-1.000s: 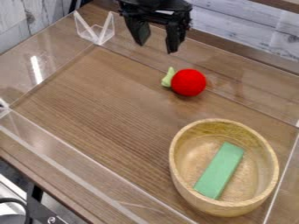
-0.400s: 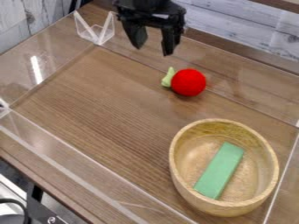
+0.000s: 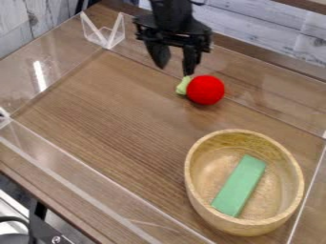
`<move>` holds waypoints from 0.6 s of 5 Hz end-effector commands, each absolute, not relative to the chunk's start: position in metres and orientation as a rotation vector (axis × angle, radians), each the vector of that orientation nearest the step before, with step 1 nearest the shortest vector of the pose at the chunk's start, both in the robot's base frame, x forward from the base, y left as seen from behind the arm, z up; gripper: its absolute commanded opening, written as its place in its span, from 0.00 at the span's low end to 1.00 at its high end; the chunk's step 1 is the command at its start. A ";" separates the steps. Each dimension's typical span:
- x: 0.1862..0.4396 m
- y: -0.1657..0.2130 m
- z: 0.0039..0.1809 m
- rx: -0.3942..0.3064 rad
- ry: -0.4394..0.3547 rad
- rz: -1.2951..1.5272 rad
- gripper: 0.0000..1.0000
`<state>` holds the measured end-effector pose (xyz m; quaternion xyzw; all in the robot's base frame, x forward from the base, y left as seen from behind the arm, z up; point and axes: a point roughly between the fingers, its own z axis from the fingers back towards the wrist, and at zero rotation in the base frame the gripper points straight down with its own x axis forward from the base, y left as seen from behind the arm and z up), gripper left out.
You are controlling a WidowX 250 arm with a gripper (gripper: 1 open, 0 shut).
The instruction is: Put the green stick in the brown bowl
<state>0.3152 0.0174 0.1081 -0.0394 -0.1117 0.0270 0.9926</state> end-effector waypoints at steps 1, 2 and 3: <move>0.321 0.020 0.131 -0.067 -0.286 0.047 1.00; 0.320 0.028 0.140 -0.061 -0.294 0.002 1.00; 0.315 0.035 0.152 -0.062 -0.307 -0.021 1.00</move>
